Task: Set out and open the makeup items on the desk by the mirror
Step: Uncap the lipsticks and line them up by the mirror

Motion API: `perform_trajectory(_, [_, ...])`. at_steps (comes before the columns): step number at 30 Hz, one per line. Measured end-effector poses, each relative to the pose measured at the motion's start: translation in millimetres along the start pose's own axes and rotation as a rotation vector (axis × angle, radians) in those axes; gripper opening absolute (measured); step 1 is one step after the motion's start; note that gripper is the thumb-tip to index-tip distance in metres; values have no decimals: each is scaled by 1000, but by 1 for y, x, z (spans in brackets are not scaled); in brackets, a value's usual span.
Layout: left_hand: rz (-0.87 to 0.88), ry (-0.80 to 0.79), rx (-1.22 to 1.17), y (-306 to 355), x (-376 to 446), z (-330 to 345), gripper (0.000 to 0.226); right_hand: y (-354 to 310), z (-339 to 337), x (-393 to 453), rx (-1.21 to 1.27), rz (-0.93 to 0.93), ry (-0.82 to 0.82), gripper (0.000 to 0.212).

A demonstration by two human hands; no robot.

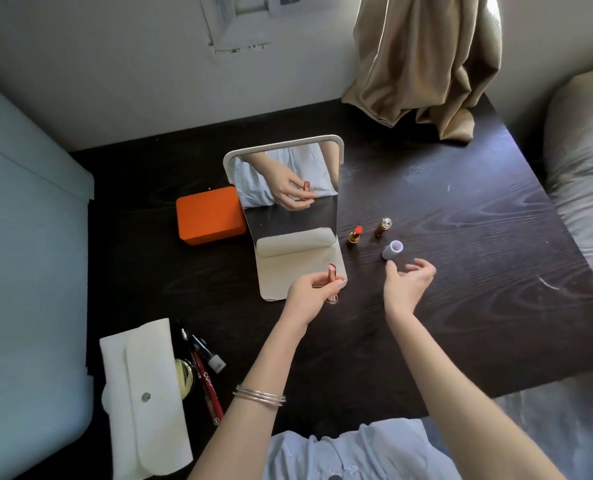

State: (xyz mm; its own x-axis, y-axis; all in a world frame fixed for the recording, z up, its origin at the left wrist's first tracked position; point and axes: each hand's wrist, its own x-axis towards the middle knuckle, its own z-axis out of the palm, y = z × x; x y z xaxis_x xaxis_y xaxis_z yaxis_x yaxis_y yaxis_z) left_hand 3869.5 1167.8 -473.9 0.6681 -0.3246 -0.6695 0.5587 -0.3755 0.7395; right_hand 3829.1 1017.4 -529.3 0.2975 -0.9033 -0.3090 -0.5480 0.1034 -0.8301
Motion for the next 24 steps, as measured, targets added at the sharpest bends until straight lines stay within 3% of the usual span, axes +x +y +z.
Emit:
perform_trajectory(2, [21, 34, -14, -1, -5, -5, 25, -5, -7, -33, 94, 9, -81, 21])
perform_trajectory(4, [50, 91, -24, -5, -10, -10, 25, -8, -11, -64, 22, -54, -406, 14])
perform_trajectory(6, [75, 167, 6, -10, -16, -17, 26, -9, -8, -85, -31, -93, -769, 23])
perform_trajectory(8, [86, 249, 38, -16, -22, -24, 25, -9, -2, -99, -18, -68, -961, 34])
perform_trajectory(10, [79, 297, 26, -21, -29, -32, 25, -8, 5, -109, -33, -81, -996, 38])
perform_trajectory(14, [135, 375, 6, -33, -43, -42, 31, -7, 11, -123, -90, -221, -898, 20])
perform_trajectory(17, [189, 438, -69, -36, -49, -48, 35, -8, 9, -128, -79, -274, -887, 22])
perform_trajectory(21, [230, 439, -51, -36, -50, -56, 53, -8, 5, -130, -15, -187, -1015, 27])
perform_trajectory(24, [238, 439, -20, -35, -51, -56, 56, -6, 2, -129, 61, -88, -1121, 44])
